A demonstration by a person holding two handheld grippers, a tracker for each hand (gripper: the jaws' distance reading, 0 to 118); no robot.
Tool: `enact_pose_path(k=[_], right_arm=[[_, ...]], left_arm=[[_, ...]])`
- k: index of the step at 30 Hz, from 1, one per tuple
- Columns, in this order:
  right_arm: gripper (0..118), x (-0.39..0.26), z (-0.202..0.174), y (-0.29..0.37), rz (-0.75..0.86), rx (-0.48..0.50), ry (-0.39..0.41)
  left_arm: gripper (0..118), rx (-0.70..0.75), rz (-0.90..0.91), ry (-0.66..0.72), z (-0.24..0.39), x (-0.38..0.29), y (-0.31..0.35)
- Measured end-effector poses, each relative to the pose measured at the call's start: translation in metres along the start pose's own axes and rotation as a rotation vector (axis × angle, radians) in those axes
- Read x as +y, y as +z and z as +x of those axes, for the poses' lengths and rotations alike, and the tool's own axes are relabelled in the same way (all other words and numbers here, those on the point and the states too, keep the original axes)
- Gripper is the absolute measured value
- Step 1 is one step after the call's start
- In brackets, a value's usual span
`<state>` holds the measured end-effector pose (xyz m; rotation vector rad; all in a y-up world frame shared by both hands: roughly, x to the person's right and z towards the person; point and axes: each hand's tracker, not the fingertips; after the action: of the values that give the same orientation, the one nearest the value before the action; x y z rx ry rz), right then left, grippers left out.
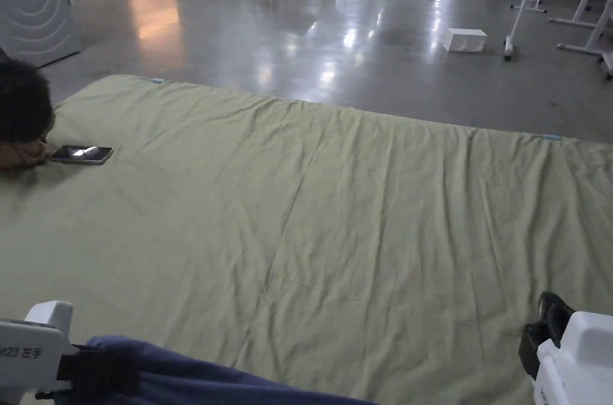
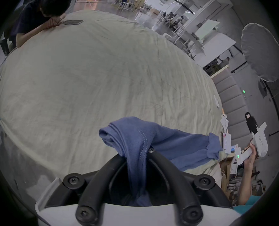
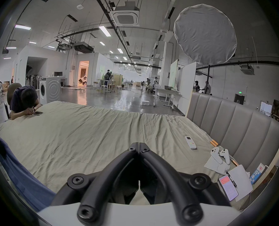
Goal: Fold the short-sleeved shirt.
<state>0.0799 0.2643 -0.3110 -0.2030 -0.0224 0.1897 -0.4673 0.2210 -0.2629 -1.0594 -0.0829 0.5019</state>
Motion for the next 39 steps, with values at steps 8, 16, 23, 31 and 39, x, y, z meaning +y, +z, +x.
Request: enact_pose_path(k=[8, 16, 23, 31, 39], right_arm=[[0, -0.006, 0.009, 0.000, -0.017, 0.000, -0.028], [0, -0.010, 0.020, 0.001, -0.038, -0.024, -0.058], [0, -0.013, 0.028, 0.003, -0.054, -0.041, -0.068], [0, -0.016, 0.032, 0.006, -0.069, -0.053, -0.066], [0, -0.019, 0.031, 0.005, -0.088, -0.047, -0.063]], left_arm=[[9, -0.138, -0.006, -0.007, 0.064, -0.008, -0.002], [9, -0.234, -0.058, -0.065, 0.139, -0.020, -0.039], [9, -0.199, -0.189, -0.086, 0.183, -0.040, -0.120], [9, -0.040, -0.291, -0.124, 0.210, -0.068, -0.190], [36, -0.077, -0.297, -0.108, 0.213, -0.071, -0.188]])
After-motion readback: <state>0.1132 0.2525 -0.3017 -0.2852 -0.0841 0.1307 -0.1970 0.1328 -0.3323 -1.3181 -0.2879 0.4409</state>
